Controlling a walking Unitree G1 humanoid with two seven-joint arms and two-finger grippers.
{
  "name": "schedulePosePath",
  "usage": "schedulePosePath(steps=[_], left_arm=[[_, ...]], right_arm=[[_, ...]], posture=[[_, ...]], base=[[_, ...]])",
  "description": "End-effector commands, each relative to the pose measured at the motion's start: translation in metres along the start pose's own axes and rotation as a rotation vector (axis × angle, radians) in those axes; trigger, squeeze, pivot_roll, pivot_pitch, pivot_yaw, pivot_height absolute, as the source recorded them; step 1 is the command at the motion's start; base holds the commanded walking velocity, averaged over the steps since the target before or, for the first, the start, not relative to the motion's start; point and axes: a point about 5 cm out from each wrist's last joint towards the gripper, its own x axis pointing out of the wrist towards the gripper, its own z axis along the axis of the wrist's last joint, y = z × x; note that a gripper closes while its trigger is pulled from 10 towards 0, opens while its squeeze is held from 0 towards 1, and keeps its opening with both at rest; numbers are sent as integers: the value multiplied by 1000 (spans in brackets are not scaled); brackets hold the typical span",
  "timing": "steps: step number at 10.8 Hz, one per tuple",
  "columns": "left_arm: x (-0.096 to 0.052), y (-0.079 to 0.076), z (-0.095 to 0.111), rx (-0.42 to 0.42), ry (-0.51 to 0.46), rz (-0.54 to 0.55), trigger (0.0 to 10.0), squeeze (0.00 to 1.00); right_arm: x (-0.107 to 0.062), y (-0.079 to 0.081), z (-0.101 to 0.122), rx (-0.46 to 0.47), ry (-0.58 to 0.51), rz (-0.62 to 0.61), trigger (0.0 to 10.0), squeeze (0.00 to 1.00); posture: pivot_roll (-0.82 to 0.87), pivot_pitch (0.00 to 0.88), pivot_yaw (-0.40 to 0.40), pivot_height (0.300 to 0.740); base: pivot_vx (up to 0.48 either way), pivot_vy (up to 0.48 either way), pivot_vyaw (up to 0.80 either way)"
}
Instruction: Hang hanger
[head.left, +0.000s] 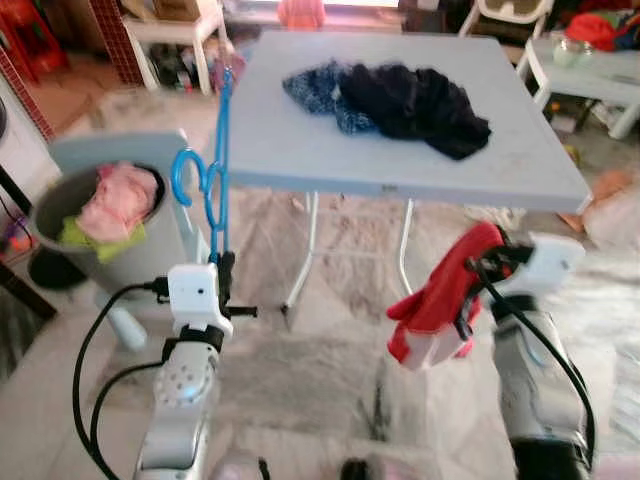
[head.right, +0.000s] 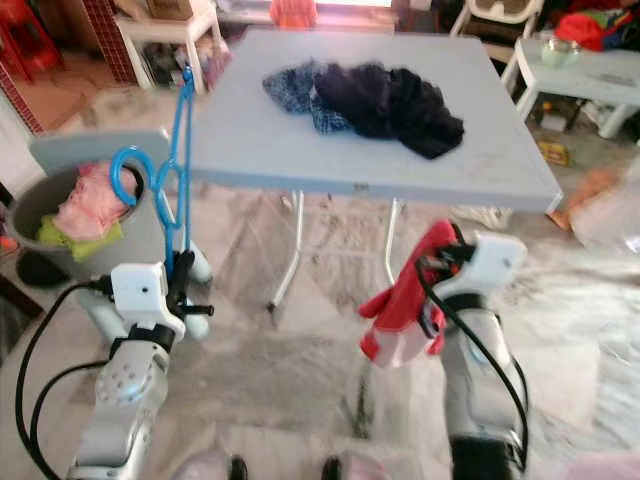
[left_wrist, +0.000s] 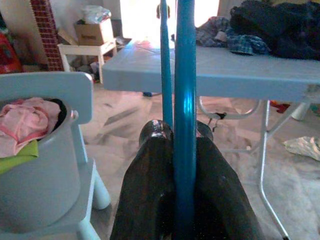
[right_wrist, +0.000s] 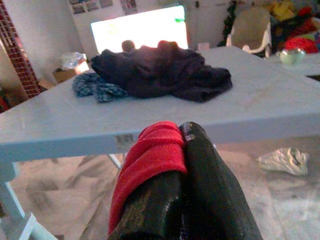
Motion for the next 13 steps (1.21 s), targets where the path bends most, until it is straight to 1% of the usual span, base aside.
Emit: schedulePosePath(steps=[1, 3, 4, 6, 7, 8, 9, 10, 11, 12, 13], left_arm=[[0, -1, 5, 8, -16, -14, 10000, 0], [0, -2, 6, -12, -21, -30, 10000, 0], [0, -3, 8, -16, -31, -42, 10000, 0], [4, -7, 17, -19, -68, -61, 10000, 0], [6, -9, 25, -18, -95, -72, 10000, 0], [7, -11, 25, -14, -98, -89, 10000, 0], [7, -9, 19, -2, -81, -90, 10000, 0], [9, -9, 20, 0, -86, -89, 10000, 0], [12, -11, 21, 2, -95, -97, 10000, 0], [14, -13, 22, -3, -95, -100, 10000, 0], [15, -14, 24, -5, -102, -104, 10000, 0]], right_arm=[[4, 7, 5, -3, -31, 23, 0, 0], [3, 8, 5, 0, -26, 31, 0, 0], [5, 8, 7, 0, -31, 31, 0, 0], [12, 8, 17, 4, -65, 37, 0, 0], [18, 13, 30, -5, -109, 61, 0, 0], [24, 17, 40, -14, -148, 80, 0, 0], [36, 23, 56, -27, -204, 108, 0, 0], [44, 25, 66, -28, -229, 127, 0, 0], [56, 27, 75, -53, -254, 165, 0, 0], [62, 28, 81, -62, -267, 176, 0, 0], [72, 30, 95, -69, -307, 190, 0, 0]], posture=[[31, 68, -13, 740], [34, 70, -19, 740], [33, 71, -20, 740], [28, 73, -16, 740], [30, 78, -14, 740], [30, 79, -11, 740], [27, 77, -13, 740], [33, 78, -16, 740], [35, 79, -15, 740], [36, 78, -16, 740], [41, 78, -17, 740]], base=[[0, 0, 0], [0, 0, 0], [416, 0, 0], [442, 0, 0], [442, 0, 0], [442, 0, 0], [442, 0, 0], [442, 0, 0], [439, 0, 0], [439, 0, 0], [442, 0, 0]])
